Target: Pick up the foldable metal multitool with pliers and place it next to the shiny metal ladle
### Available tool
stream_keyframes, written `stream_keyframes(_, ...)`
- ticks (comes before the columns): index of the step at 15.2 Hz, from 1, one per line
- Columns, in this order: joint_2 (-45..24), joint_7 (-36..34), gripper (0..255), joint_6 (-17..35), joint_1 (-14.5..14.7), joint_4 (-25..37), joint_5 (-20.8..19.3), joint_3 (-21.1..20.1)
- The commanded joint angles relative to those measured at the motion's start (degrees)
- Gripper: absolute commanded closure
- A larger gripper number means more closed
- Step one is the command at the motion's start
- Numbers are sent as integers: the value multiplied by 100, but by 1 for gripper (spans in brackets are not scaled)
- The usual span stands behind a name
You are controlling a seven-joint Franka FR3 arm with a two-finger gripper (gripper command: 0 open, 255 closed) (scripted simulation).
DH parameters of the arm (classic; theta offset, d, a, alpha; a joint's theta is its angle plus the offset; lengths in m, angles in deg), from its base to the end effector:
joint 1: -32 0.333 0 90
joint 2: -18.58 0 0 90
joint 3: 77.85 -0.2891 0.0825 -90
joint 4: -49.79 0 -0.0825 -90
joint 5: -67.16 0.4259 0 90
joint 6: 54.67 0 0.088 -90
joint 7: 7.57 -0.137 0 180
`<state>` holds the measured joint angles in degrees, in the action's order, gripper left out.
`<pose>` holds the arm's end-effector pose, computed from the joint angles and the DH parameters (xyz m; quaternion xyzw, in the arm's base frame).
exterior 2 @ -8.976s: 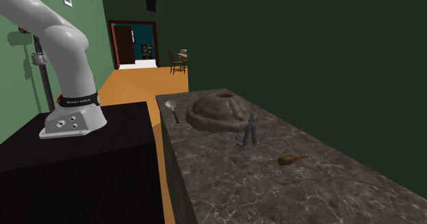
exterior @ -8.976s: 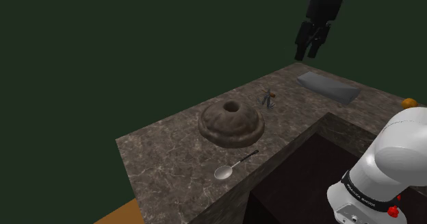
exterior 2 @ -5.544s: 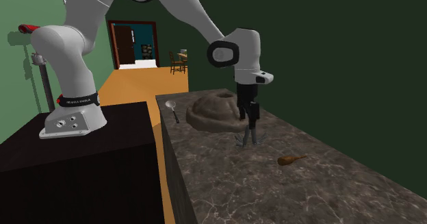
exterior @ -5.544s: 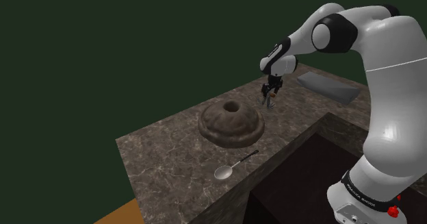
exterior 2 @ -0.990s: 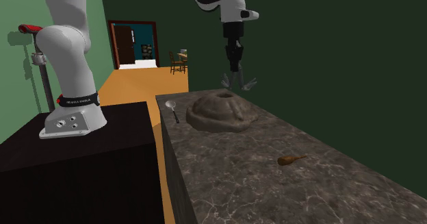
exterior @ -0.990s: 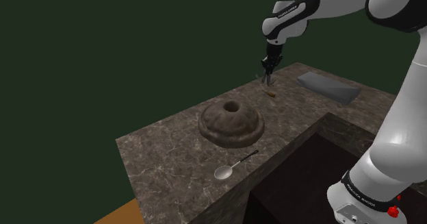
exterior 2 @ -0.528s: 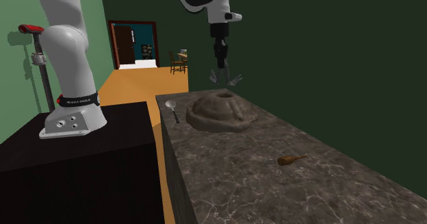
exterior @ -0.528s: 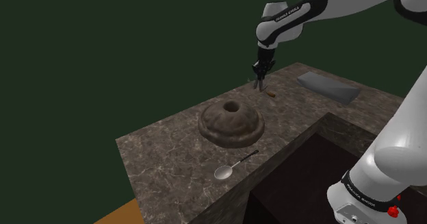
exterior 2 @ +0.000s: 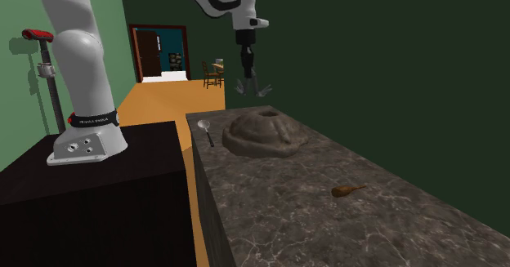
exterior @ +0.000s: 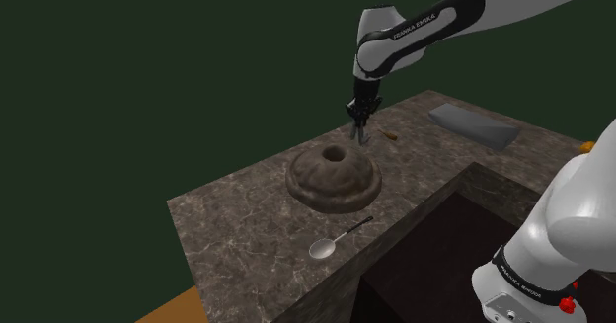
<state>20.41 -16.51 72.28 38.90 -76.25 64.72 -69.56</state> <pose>0.5661 -0.0160 0.3206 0.9966 -0.0777 0.0247 0.0134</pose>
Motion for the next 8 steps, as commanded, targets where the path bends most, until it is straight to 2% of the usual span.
stream_keyframes(1, 99, -304, 255, 32, 132, -137, -28, -143)
stream_keyframes(8, 228, -1337, 255, 4, 606, -278, -54, -687)
